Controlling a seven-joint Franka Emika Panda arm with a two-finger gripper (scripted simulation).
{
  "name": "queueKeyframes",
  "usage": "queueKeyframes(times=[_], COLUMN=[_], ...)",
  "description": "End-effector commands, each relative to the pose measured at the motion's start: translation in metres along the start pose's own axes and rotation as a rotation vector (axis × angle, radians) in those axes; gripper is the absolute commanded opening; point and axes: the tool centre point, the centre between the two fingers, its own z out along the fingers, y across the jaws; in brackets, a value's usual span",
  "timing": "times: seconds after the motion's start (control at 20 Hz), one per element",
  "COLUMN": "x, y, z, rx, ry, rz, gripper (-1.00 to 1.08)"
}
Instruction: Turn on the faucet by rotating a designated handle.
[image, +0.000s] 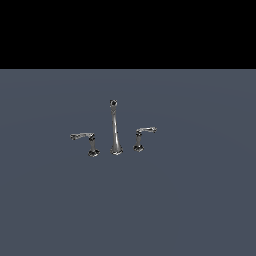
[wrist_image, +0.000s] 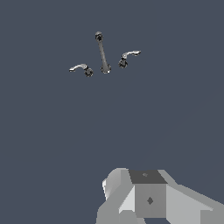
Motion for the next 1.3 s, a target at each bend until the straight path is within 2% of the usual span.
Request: queueKeyframes(times=[0.0,0.55,1.25], x=[0.001,0.015,0.055], y=[-0.005,-0.045,-0.106], z=[0.006,0.057,0.141], rx=[0.0,-0.001,0.001], ry=[0.0,0.002,0.006], rz=[0.021,0.195,0.48], gripper=[-1.0,-1.0,-1.0])
